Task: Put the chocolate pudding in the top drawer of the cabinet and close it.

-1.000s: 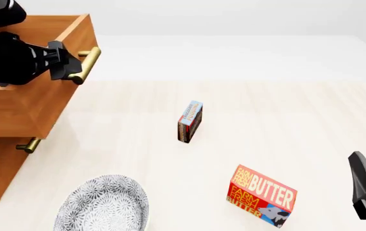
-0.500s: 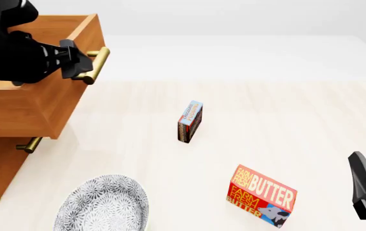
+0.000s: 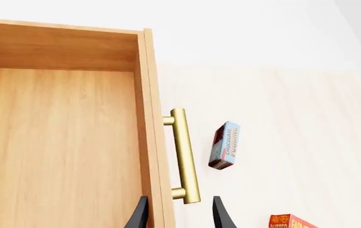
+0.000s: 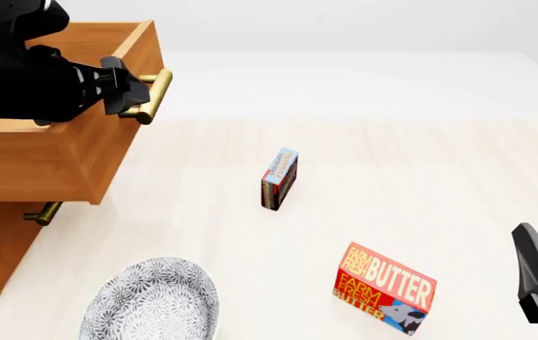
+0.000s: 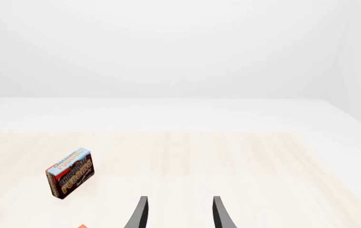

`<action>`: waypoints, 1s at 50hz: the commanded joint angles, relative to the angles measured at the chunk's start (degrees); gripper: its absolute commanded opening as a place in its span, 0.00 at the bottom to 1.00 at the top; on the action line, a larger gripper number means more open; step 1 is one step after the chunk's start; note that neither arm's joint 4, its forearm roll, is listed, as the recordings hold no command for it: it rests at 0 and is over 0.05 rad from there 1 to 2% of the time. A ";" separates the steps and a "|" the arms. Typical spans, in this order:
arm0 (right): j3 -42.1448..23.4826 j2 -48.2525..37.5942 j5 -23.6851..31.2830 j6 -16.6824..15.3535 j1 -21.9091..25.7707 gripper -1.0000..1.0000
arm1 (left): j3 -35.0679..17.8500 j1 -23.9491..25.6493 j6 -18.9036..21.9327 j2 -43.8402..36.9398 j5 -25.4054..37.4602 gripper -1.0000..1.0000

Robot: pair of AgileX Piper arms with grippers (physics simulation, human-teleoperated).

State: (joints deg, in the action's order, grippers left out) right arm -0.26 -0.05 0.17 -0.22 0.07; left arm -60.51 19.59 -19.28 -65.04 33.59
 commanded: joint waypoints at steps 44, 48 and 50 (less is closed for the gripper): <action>0.00 0.00 0.01 0.01 0.00 1.00 | -5.05 5.83 7.26 -2.46 -0.45 1.00; 0.00 0.00 0.00 0.01 -0.01 1.00 | -6.14 6.31 7.81 -2.31 -0.04 1.00; 0.00 0.00 0.00 -0.01 0.00 1.00 | -6.66 6.44 8.31 -1.90 0.33 1.00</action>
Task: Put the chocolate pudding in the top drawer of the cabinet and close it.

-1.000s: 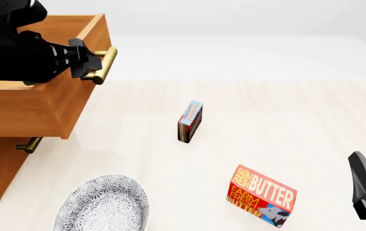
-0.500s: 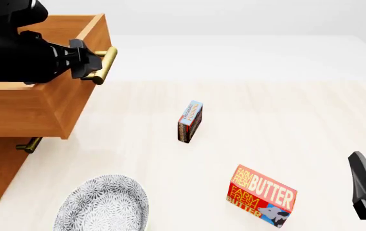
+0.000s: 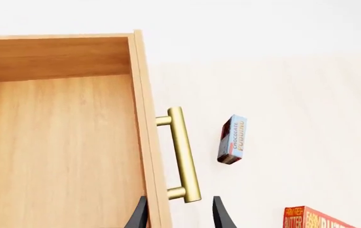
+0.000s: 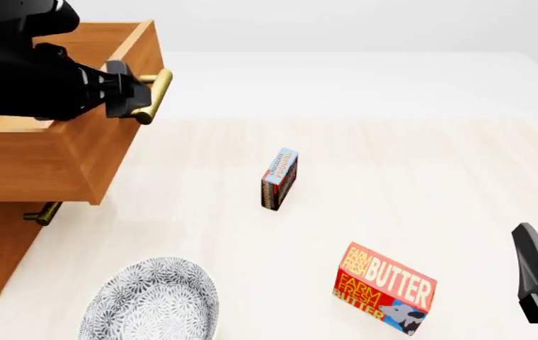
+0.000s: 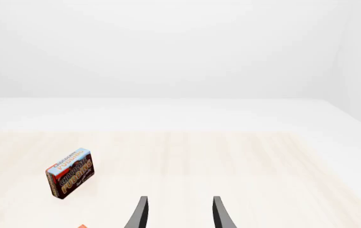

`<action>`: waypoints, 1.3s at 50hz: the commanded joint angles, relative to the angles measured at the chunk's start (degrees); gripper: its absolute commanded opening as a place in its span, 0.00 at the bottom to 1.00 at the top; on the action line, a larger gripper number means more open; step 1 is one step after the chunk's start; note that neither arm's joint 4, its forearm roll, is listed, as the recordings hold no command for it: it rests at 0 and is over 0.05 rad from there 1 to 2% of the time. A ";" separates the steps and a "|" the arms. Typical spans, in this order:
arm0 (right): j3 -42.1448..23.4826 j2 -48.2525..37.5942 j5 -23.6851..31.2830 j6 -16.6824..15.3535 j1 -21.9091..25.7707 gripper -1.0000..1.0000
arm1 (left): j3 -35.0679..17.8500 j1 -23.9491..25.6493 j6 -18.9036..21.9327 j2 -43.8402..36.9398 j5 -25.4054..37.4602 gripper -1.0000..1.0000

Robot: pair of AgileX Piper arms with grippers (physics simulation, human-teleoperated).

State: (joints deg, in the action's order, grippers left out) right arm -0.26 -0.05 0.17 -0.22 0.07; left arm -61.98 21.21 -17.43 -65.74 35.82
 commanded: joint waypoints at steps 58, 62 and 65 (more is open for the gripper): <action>0.00 0.00 0.01 0.01 -0.01 1.00 | -8.01 11.43 18.29 11.97 -1.00 1.00; 0.00 0.00 0.00 0.01 0.00 1.00 | -6.23 13.22 18.91 12.35 -3.12 1.00; 0.00 0.00 -0.01 0.00 0.00 1.00 | -3.93 14.18 19.65 13.02 -4.72 1.00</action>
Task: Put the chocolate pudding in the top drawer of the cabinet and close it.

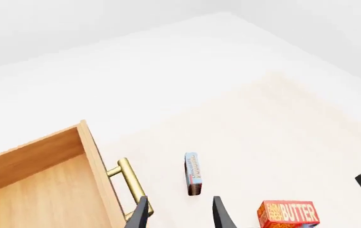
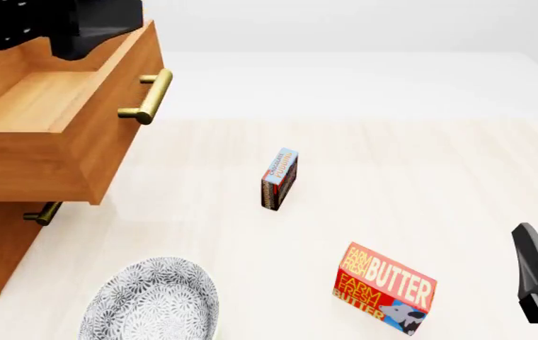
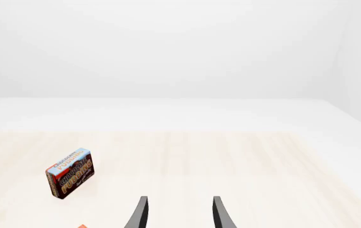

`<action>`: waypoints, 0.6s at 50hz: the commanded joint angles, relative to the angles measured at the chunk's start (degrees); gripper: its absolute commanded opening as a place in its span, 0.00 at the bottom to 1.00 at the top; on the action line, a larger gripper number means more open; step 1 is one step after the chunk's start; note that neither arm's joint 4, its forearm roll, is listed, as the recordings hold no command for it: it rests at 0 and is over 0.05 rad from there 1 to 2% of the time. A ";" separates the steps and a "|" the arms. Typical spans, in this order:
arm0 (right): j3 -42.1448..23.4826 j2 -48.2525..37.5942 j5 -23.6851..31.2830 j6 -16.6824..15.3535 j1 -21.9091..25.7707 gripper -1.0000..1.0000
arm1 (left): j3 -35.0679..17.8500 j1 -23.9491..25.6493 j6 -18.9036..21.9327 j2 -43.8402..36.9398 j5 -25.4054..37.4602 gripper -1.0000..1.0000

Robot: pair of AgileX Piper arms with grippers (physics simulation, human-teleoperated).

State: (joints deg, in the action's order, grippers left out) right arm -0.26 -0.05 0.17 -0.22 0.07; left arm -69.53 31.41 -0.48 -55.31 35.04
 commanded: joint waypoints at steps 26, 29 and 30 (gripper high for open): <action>0.00 0.00 -0.01 -0.01 0.00 1.00 | 17.45 12.88 7.71 7.84 -16.19 1.00; 0.00 0.00 -0.01 -0.02 -0.01 1.00 | 18.33 13.42 7.93 9.21 -16.18 1.00; 0.00 0.00 -0.01 -0.02 -0.01 1.00 | 18.34 13.42 7.93 9.22 -16.18 1.00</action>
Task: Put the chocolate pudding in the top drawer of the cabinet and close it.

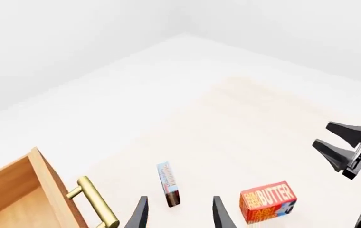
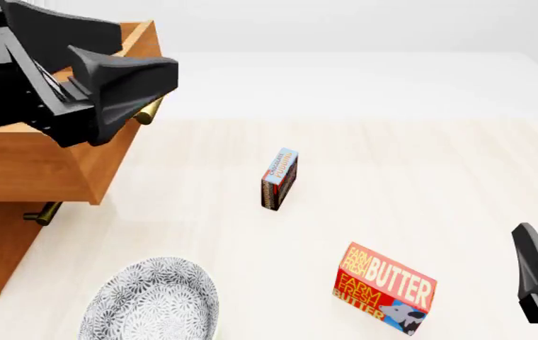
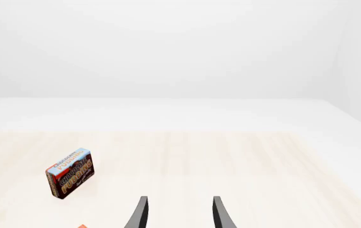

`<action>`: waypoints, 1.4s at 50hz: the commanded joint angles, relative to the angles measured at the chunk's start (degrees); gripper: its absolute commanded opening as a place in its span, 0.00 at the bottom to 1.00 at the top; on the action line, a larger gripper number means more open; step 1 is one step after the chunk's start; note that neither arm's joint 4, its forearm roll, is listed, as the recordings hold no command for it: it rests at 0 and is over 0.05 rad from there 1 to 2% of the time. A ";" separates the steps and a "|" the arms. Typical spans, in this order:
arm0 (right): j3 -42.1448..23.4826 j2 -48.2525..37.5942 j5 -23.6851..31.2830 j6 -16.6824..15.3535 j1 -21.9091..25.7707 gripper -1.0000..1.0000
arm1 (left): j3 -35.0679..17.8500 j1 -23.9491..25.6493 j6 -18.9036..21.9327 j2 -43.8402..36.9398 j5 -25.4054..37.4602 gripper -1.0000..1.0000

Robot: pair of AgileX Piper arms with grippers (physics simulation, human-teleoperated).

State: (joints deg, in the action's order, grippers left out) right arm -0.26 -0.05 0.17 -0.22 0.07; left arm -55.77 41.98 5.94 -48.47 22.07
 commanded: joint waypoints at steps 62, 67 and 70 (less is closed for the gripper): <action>0.00 0.00 0.01 0.00 0.00 1.00 | 29.28 19.01 -4.57 -1.83 -38.65 1.00; 0.00 0.00 0.00 0.00 0.00 1.00 | 29.78 18.53 -5.37 -3.68 -41.10 1.00; 0.00 0.00 0.03 0.00 -0.01 1.00 | 29.27 19.00 -5.90 -5.92 -42.53 1.00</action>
State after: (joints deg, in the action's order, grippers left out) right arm -0.26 -0.05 0.18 -0.22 0.07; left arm -27.48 60.35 1.48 -50.32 -15.51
